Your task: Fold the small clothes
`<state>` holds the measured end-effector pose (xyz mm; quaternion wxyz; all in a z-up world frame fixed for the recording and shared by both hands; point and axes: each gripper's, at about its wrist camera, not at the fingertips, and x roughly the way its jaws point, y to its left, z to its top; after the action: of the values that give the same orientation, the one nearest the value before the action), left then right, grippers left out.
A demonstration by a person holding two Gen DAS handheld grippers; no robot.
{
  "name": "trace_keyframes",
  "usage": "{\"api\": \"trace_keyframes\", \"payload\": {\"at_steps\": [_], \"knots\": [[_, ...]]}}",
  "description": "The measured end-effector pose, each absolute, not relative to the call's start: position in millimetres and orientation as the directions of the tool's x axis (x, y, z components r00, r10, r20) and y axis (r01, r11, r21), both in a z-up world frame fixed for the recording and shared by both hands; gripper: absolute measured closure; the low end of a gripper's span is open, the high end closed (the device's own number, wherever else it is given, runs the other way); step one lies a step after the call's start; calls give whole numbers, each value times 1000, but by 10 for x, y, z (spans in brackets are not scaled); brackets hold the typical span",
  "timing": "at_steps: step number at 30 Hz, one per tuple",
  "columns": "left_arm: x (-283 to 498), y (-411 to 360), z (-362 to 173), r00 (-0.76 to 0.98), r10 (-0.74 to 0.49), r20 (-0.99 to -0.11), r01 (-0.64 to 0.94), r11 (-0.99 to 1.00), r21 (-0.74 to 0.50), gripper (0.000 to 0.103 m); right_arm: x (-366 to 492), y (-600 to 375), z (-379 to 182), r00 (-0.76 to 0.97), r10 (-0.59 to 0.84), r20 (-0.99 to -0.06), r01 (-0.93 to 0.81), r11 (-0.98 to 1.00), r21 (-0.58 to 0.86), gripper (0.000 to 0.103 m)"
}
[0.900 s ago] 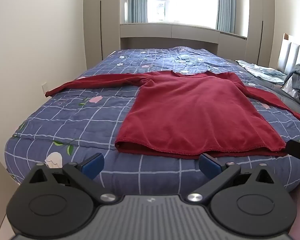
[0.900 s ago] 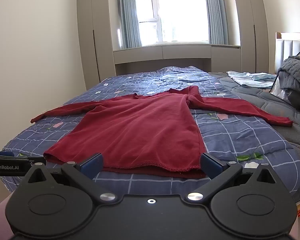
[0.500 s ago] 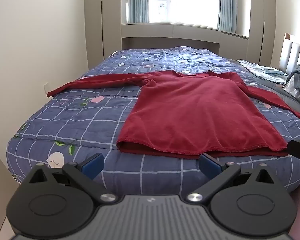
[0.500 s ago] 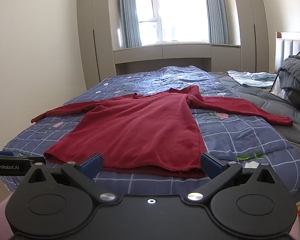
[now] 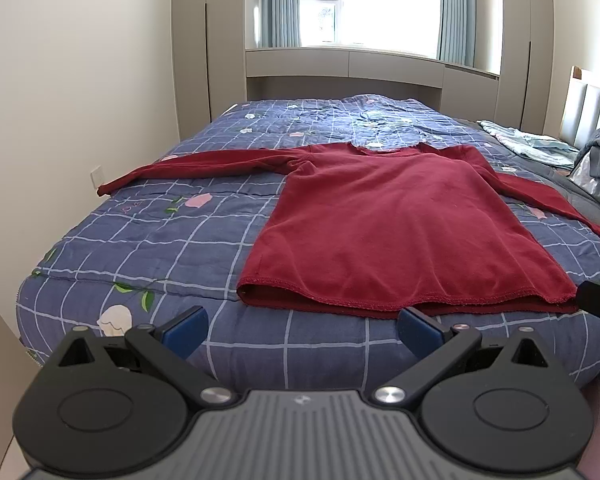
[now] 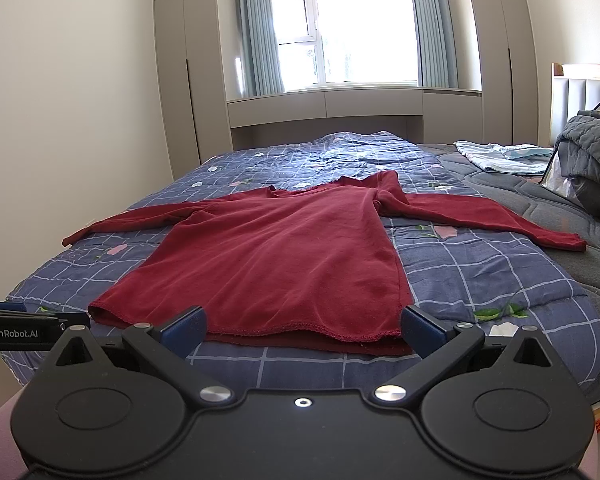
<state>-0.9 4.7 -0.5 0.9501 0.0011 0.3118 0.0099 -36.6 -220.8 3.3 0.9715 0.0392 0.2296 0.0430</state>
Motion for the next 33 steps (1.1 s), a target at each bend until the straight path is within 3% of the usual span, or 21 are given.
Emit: {"api": "trace_keyframes", "payload": {"at_steps": [33], "knots": [[3,81,-1,805,27,-592,-27,1000,9,0,-352,-2196,13,889,103,-446,-68,993,95,0]]}}
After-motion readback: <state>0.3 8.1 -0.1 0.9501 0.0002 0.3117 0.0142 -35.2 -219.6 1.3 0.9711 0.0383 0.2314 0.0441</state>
